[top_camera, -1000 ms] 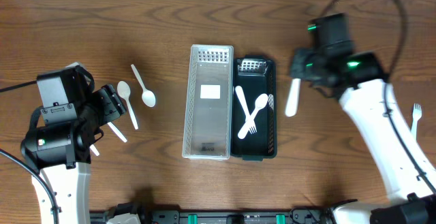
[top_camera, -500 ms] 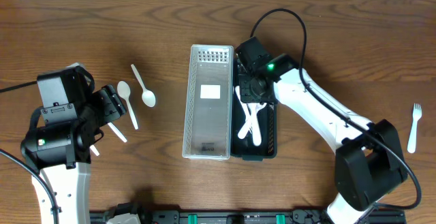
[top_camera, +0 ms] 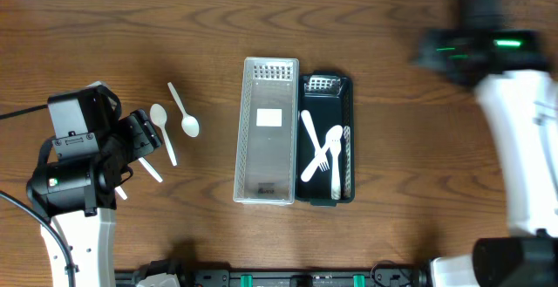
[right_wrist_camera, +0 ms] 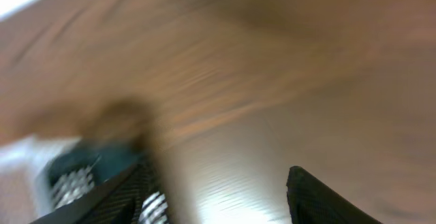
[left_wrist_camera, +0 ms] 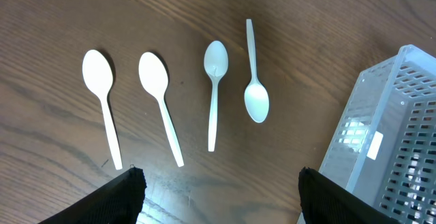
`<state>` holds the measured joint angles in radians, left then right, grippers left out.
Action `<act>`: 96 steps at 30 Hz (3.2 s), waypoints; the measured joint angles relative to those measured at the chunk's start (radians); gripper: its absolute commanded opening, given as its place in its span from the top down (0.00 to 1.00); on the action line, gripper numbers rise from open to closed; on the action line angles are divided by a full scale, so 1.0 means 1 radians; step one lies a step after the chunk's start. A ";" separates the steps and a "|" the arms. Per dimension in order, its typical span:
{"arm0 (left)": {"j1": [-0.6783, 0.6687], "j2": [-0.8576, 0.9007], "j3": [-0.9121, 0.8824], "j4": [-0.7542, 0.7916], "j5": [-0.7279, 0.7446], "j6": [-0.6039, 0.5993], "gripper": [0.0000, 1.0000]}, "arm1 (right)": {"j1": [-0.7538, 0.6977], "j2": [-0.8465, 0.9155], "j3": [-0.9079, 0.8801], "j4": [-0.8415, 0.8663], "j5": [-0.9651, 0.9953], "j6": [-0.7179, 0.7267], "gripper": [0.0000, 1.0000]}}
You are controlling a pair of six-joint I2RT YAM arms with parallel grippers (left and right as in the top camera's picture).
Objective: Pack container
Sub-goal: 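Carry the fork into the green basket and release it, then move the right gripper to the last white fork and grasp it, then lift the fork and carry it over the green basket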
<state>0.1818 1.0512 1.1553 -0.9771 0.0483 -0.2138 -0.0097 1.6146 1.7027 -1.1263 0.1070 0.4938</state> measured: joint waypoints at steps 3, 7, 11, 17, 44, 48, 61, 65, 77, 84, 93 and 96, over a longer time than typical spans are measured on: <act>0.000 0.000 0.000 0.000 0.000 0.000 0.26 | -0.195 -0.010 0.003 -0.040 0.017 -0.012 0.20; 0.000 0.000 0.000 0.000 0.000 0.000 0.26 | -0.400 0.047 0.003 -0.040 0.018 -0.076 0.15; 0.000 0.000 0.000 0.000 0.000 0.000 0.25 | -0.533 0.140 0.003 -0.036 0.021 -0.152 0.07; 0.000 0.000 0.000 0.000 0.000 0.000 0.26 | -0.639 0.325 0.001 -0.024 0.021 -0.301 0.03; 0.000 0.000 0.000 0.000 0.000 0.000 0.26 | -0.702 0.582 -0.005 0.170 -0.014 -0.497 0.04; 0.000 0.000 0.000 0.000 0.000 -0.008 0.26 | -0.715 0.605 -0.012 0.174 -0.029 -0.503 0.04; 0.000 0.000 0.000 0.000 0.000 -0.022 0.26 | -0.725 0.581 -0.105 0.264 -0.097 -0.506 0.06; 0.000 0.000 0.000 0.000 0.000 -0.023 0.26 | -0.726 0.564 -0.136 0.290 -0.101 -0.506 0.09; 0.000 0.000 0.000 0.000 0.000 -0.023 0.26 | -0.726 0.560 -0.142 0.278 -0.098 -0.492 0.46; 0.000 0.000 0.000 0.000 0.000 -0.022 0.26 | -0.726 0.559 -0.142 0.272 -0.097 -0.483 0.57; 0.000 0.000 0.000 0.000 0.000 -0.022 0.26 | -0.726 0.559 -0.142 0.270 -0.096 -0.483 0.69; 0.000 0.000 0.000 0.000 0.000 -0.022 0.26 | -0.726 0.559 -0.142 0.269 -0.096 -0.481 0.71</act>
<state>0.1818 1.0515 1.1553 -0.9768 0.0483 -0.2359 -0.7353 2.1735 1.5608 -0.8577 0.0113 0.0132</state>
